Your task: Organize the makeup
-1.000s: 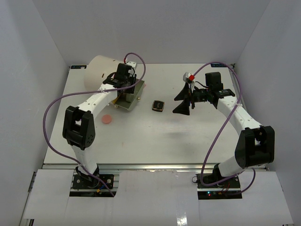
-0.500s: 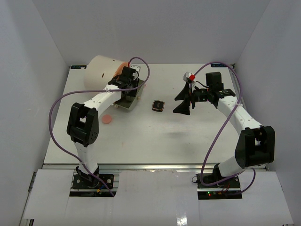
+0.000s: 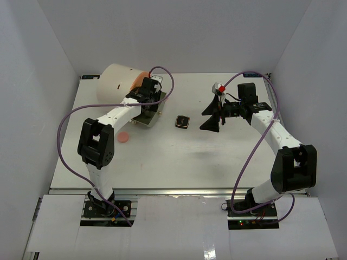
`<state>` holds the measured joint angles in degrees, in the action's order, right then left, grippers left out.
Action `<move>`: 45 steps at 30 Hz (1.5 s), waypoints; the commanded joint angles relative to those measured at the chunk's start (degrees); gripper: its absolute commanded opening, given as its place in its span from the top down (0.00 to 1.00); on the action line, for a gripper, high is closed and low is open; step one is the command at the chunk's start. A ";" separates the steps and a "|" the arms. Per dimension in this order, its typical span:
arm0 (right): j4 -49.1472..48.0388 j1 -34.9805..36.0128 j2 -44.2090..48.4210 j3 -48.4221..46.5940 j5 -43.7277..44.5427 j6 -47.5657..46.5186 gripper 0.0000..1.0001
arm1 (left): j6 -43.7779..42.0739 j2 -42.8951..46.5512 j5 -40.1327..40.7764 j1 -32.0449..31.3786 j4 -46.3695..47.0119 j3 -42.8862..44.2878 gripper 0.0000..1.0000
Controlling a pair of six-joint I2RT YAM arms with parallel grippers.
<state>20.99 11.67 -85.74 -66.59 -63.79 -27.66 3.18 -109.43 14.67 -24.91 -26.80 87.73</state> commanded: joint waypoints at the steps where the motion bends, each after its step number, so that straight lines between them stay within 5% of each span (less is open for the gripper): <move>1: -0.16 -0.25 -0.65 0.23 -0.99 -0.90 0.02 | -0.56 2.43 4.17 0.39 1.49 -0.90 0.46; 19: -0.11 -0.57 -0.39 0.32 -1.31 -0.90 0.02 | -1.95 -1.63 8.62 0.39 2.28 -1.14 0.49; 45: 0.10 -1.04 -0.36 0.32 -1.69 -1.11 0.02 | 3.84 -1.93 2.19 0.39 1.76 4.42 0.60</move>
<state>21.02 10.91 -86.00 -66.59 -63.84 -27.94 3.85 -113.95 19.12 -24.86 -25.85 89.89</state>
